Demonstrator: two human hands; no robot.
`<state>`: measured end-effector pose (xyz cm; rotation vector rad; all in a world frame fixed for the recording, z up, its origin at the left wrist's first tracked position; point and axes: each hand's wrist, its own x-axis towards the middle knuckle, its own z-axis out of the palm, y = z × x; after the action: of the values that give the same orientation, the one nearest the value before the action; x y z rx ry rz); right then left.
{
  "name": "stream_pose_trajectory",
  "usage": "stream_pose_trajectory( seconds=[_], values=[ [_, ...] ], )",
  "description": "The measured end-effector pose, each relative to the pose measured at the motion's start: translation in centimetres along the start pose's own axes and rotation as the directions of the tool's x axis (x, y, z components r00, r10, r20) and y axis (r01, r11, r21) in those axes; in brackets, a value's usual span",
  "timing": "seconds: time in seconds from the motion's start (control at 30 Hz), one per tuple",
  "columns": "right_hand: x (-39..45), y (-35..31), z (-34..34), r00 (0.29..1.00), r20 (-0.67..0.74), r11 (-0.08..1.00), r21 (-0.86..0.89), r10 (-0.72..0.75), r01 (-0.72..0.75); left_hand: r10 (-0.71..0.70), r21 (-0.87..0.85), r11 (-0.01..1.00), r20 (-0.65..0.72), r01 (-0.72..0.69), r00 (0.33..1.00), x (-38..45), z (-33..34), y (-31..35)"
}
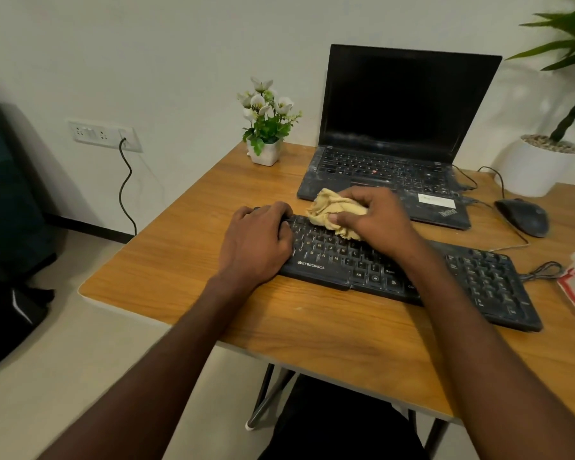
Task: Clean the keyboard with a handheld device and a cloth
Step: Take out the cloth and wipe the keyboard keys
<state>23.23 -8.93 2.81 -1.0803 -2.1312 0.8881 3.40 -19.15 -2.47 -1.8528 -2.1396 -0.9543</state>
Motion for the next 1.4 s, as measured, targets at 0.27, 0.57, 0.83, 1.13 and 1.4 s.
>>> stream_pose_trajectory(
  seconds=[0.27, 0.57, 0.83, 1.13, 1.4],
  values=[
    [0.5, 0.4, -1.7, 0.998, 0.004, 0.951, -0.302, 0.065, -0.061, -0.006, -0.001, 1.000, -0.009, 0.006, 1.000, 0.0, 0.1, -0.1],
    [0.3, 0.1, 0.6, 0.998, -0.016, 0.951, -0.305, -0.058, 0.050, 0.007, 0.014, 1.000, 0.004, -0.007, 1.000, 0.0, 0.2, -0.2],
    [0.2, 0.5, 0.9, 0.991, -0.109, 0.960, -0.277, -0.077, 0.044, 0.001, 0.020, 1.000, 0.009, -0.001, 1.000, 0.0, 0.1, 0.0],
    [0.0, 1.1, -3.2, 0.997, 0.035, 0.926, -0.375, 0.064, -0.046, -0.015, 0.030, 0.999, 0.007, 0.014, 1.000, 0.0, -0.1, 0.2],
    [-0.5, -0.4, -1.3, 0.989, 0.148, 0.976, -0.215, -0.009, 0.041, -0.010, 0.021, 1.000, -0.008, 0.010, 1.000, -0.1, -0.2, 0.2]
  ],
)
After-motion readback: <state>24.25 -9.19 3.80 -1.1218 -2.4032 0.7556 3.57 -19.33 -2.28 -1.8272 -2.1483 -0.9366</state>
